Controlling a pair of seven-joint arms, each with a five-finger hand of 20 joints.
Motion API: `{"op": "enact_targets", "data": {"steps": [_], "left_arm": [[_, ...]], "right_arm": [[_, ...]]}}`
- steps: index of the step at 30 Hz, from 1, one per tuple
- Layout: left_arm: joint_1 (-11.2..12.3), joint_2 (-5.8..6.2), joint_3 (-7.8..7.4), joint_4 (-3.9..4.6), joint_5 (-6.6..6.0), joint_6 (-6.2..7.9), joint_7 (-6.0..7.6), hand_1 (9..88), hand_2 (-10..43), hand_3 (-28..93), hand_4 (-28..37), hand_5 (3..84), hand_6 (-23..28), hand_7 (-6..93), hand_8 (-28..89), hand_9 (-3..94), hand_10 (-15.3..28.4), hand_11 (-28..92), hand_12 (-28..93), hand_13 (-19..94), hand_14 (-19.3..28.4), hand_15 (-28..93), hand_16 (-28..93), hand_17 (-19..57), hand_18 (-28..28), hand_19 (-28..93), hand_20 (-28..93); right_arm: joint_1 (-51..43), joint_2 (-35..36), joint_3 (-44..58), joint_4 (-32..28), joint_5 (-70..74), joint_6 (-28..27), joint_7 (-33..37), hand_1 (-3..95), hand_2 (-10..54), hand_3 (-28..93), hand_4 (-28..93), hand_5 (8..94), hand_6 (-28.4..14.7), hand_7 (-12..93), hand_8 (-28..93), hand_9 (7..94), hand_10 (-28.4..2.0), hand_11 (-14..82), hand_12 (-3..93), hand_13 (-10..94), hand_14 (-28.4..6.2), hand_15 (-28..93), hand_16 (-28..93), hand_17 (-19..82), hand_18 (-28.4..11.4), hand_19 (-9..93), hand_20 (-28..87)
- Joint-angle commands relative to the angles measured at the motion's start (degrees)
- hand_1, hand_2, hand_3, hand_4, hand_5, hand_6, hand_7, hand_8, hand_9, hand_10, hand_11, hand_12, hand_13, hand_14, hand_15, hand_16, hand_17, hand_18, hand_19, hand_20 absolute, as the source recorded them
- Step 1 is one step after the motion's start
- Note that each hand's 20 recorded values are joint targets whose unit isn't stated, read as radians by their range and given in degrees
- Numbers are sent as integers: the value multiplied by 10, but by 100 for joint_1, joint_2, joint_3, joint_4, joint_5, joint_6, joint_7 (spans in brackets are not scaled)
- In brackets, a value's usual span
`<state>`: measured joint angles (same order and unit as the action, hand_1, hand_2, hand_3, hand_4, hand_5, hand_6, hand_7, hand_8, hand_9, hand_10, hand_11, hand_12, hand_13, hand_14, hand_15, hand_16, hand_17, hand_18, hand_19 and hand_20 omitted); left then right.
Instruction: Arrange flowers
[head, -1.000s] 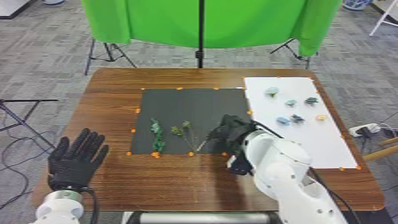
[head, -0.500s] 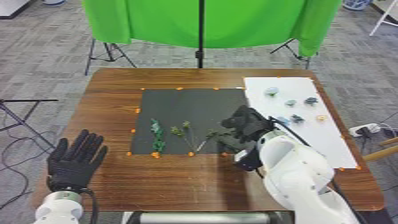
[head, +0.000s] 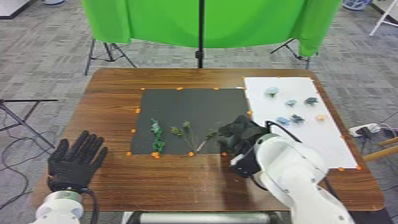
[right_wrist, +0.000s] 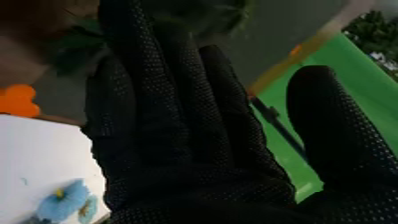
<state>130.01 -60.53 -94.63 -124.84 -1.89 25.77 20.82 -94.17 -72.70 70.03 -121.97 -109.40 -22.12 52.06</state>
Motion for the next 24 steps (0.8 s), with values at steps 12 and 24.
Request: {"op": "enact_targets", "data": {"steps": [12, 24], "left_arm": [[141, -16, 27, -21, -73, 35, 60, 245, 184, 745, -283, 471, 94, 156, -107, 401, 145, 260, 99, 324, 130, 310, -67, -54, 130, 383, 134], [391, 39, 2, -59, -161, -140, 224, 245, 185, 744, -283, 471, 94, 156, -107, 401, 145, 261, 98, 325, 130, 309, -68, -54, 130, 384, 133]], "right_arm": [[135, 99, -119, 282, -656, -985, -84, 245, 132, 734, -200, 617, -136, 49, -108, 558, -262, 57, 71, 598, -220, 246, 152, 332, -271, 876, 213], [11, 431, -110, 72, -1316, -763, -590, 251, 133, 736, -203, 661, -111, 62, -105, 506, -245, 53, 79, 522, -219, 269, 146, 291, -271, 862, 229]]}}
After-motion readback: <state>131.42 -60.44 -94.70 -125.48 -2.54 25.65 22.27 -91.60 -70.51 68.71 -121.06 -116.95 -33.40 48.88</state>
